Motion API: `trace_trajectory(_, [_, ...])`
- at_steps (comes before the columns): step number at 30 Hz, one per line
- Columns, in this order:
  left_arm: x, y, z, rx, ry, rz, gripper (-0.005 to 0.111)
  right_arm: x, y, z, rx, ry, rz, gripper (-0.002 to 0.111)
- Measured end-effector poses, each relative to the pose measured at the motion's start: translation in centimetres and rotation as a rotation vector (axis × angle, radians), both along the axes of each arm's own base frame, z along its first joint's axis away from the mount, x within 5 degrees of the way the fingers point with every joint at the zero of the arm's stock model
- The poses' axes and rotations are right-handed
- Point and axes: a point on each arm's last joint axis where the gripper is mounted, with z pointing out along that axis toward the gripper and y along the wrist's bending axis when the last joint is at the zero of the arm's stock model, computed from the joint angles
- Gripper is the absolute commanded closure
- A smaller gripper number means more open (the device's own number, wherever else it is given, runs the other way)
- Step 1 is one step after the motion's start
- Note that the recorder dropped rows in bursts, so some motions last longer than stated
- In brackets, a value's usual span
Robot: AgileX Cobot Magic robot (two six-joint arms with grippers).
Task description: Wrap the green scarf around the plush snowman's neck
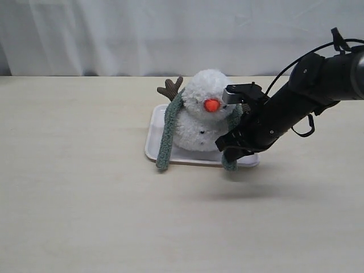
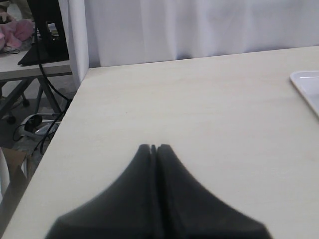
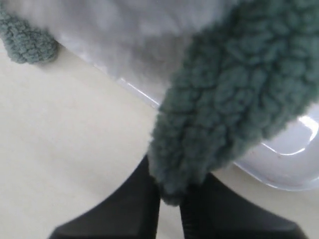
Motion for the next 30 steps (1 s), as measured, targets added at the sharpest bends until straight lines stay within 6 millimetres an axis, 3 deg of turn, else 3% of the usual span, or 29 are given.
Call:
trace_trajectory(5, [0.0,0.0,0.0,0.000,0.000,0.000,0.107,0.0,0.1,0.0,0.010,0.003,-0.005,0.073])
trace_trajectory(12, [0.0,0.0,0.0,0.000,0.000,0.000,0.107,0.1,0.2,-1.5,0.012,0.048,-0.012,0.060])
trace_trajectory(20, [0.0,0.0,0.0,0.000,0.000,0.000,0.107,-0.3,0.3,-1.3,0.019,0.076,0.001,0.058])
trace_trajectory(30, [0.0,0.0,0.0,0.000,0.000,0.000,0.107,-2.5,0.5,0.9,0.060,0.231,0.098,0.058])
